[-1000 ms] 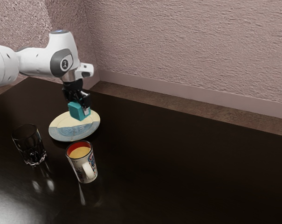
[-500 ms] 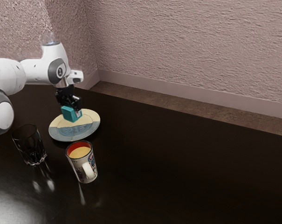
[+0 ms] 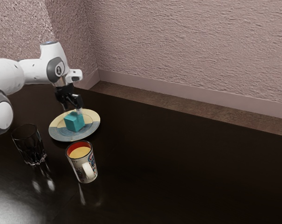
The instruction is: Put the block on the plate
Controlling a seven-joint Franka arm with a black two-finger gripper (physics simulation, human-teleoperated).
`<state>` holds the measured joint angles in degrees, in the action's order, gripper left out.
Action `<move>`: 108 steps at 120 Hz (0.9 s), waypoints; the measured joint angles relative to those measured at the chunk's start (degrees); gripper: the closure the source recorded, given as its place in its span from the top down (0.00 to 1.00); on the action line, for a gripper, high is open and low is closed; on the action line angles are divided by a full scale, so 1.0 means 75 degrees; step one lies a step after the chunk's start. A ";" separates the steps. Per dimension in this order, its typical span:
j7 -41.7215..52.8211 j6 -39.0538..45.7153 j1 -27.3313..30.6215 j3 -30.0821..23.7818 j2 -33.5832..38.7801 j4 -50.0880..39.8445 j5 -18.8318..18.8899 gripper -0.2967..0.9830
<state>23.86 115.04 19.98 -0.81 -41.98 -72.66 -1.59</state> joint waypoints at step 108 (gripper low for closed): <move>0.2103 -0.2830 -0.2200 -0.0092 0.4833 -0.1944 0.0135 0.77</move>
<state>39.64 93.82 3.48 -1.50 -5.74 -87.24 -0.57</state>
